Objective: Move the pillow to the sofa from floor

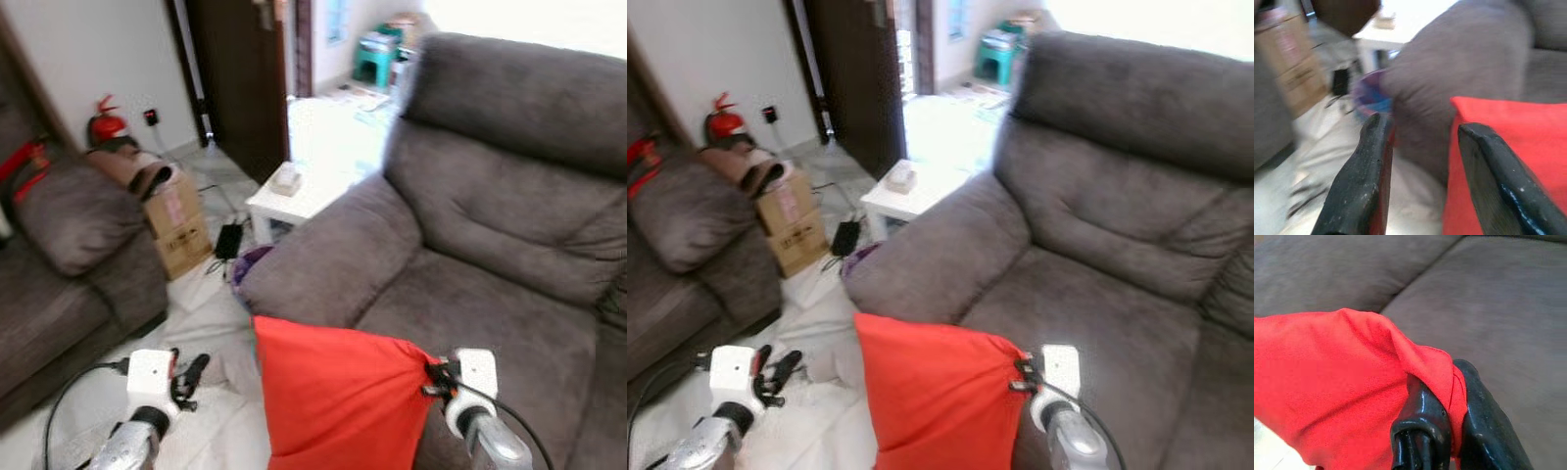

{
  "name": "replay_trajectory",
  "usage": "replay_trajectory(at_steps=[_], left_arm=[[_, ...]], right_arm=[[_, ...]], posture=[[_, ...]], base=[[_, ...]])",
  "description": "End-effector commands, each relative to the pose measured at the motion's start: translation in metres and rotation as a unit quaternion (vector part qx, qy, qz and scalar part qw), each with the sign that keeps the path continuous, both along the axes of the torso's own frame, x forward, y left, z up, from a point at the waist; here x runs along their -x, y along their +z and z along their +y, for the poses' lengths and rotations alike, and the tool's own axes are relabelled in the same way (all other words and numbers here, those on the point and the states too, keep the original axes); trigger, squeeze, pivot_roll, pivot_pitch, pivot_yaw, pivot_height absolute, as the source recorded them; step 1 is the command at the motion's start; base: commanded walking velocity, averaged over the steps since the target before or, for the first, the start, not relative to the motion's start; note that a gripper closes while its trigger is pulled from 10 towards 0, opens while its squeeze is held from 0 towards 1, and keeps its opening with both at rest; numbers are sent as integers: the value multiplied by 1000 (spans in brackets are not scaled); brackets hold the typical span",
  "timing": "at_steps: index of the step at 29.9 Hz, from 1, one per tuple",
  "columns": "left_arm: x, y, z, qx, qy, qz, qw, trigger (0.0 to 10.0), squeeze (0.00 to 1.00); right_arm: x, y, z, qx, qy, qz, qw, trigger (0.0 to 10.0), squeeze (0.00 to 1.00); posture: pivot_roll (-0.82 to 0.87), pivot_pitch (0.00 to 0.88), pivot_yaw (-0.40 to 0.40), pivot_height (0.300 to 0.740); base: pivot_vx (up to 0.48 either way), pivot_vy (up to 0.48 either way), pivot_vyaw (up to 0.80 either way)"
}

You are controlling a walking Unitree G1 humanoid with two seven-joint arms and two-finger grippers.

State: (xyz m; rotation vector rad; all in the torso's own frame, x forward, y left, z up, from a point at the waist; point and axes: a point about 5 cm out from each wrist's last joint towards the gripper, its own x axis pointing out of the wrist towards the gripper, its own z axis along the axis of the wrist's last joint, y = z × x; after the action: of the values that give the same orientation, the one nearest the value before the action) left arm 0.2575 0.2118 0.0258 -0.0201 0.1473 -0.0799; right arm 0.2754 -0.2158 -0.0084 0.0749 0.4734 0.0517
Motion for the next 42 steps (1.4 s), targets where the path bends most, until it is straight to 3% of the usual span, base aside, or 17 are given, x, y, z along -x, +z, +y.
replay_trajectory(at_steps=[1,12,22,28,30,31,32,33,34,41,42], left_arm=[[3,-1,5,-6,5,5,1000,10000,0],[3,-1,1,4,-19,8,1000,10000,0],[2,-1,0,10,-33,13,999,10000,0],[6,-4,-4,-22,-113,47,992,10000,0],[7,-3,-1,-31,-150,61,986,10000,0],[7,-3,-1,-31,-150,61,986,10000,0],[7,-4,-1,-38,-167,67,983,10000,0],[10,-4,-1,-54,-207,83,973,10000,0],[12,-5,-1,-60,-225,93,968,10000,0],[17,-11,-2,-123,-298,127,938,10000,0],[17,-11,-3,-130,-311,130,932,10000,0]], right_arm=[[-17,24,-14,9,-33,-64,997,10000,0],[-14,26,-30,33,-78,-67,994,10000,0],[-15,28,-33,41,-83,-65,994,10000,0],[-23,31,-12,21,0,-75,997,10000,0],[-25,32,2,-15,65,-78,995,10000,0],[-25,32,2,-15,65,-78,995,10000,0],[-25,32,8,-21,102,-79,991,10000,0],[-23,32,19,-21,181,-75,980,10000,0],[-22,32,22,-20,209,-70,975,10000,0],[-22,37,29,-37,304,-60,950,10000,0],[-20,38,30,-42,335,-55,940,10000,0]], posture=[[163,17,12,740],[161,19,16,740],[161,20,17,740],[156,17,20,740],[154,16,22,740],[154,16,22,740],[150,12,26,740],[147,10,25,740],[146,7,24,740],[143,0,24,740],[137,0,24,740]], base=[[0,0,-800],[0,0,-800],[0,0,-800],[0,0,-800],[0,0,-603],[0,0,-406],[0,0,0],[0,0,0],[0,0,0],[0,0,0],[0,0,0]])
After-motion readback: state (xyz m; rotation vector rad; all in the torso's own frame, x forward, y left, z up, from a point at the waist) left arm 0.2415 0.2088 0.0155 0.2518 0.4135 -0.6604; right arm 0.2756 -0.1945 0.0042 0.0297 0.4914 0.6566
